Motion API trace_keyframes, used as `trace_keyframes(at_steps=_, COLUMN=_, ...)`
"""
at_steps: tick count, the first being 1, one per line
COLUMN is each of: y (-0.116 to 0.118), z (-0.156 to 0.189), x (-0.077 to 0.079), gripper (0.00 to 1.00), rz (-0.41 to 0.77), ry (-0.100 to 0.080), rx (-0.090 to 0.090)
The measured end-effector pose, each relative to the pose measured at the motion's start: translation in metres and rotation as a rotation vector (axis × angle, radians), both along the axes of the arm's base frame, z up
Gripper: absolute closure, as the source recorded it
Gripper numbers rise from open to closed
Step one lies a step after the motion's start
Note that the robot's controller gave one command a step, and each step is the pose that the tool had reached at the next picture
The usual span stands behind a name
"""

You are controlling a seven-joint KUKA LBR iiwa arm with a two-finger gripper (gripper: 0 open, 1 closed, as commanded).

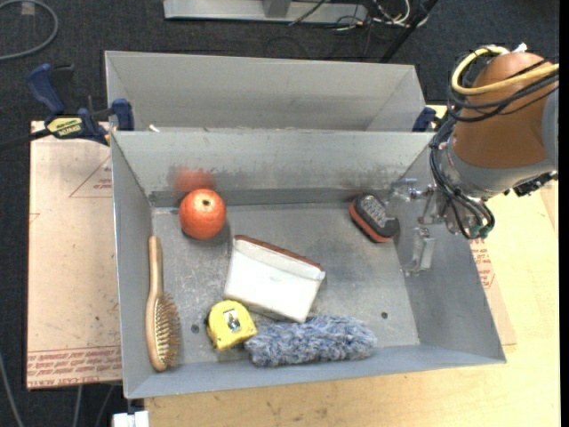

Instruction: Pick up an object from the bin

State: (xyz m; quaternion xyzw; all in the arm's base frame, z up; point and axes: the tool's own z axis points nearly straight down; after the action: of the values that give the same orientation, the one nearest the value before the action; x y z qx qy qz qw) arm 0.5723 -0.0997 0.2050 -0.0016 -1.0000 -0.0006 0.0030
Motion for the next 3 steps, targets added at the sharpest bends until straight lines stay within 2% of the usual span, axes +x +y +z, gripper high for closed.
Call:
trace_keyframes(at_steps=1, y=0.000, z=0.005, x=0.001, gripper=0.00, rz=0.002, ry=-0.008, rx=-0.001)
trace_keyframes(at_steps=2, y=0.017, z=-0.039, x=0.015, gripper=0.00, rz=0.046, ry=-0.014, rx=-0.002)
trace_keyframes(at_steps=3, y=0.031, z=-0.086, x=0.008, gripper=0.00, rz=0.046, ry=-0.010, rx=0.000)
